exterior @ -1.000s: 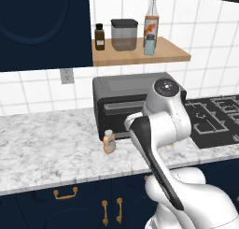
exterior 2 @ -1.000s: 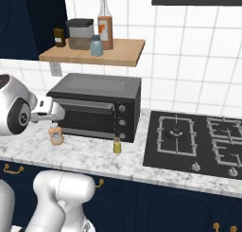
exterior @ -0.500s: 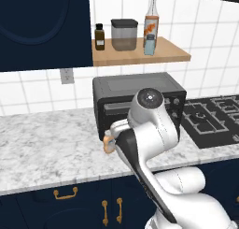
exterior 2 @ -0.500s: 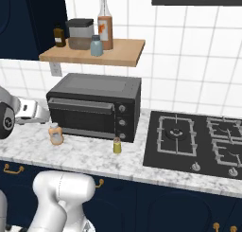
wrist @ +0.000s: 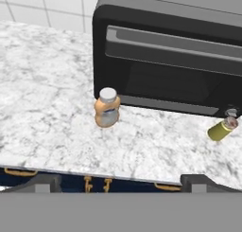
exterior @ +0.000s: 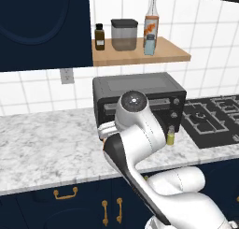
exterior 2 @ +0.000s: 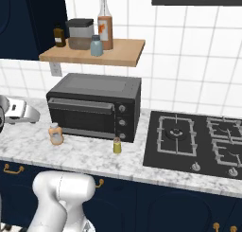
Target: Put the shaker and condiment bottle from the counter next to their counterparts in the cabinet.
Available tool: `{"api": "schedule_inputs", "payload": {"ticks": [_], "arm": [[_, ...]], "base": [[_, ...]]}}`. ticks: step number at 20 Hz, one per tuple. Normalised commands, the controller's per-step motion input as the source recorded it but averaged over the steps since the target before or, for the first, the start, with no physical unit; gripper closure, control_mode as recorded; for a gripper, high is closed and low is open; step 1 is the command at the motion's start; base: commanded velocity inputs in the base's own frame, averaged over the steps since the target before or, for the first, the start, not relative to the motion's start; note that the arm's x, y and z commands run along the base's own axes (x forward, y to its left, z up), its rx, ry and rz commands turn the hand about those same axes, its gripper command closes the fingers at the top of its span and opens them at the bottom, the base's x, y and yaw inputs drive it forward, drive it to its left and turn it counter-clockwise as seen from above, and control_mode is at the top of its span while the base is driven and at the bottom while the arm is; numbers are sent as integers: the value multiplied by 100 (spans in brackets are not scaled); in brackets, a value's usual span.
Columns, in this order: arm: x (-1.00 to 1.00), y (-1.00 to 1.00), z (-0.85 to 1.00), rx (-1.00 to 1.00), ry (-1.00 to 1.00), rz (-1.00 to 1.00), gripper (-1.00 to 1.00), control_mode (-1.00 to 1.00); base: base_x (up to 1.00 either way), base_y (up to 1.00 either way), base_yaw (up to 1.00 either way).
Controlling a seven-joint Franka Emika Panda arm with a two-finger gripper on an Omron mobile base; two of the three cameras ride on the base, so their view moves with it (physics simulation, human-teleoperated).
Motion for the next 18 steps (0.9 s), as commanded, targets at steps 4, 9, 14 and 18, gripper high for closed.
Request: {"api": "schedule_inputs", "payload": {"ticks": [4,9,14,18], "arm": [[13,4,0,0,0,0,-100,-100],[17,0,0,0,0,0,-100,-100],[10,0,0,0,0,0,-100,-100],[6,0,-6,0,0,0,-100,-100]], "base": [[0,0,0],[0,0,0],[0,0,0],[0,0,0]]}}
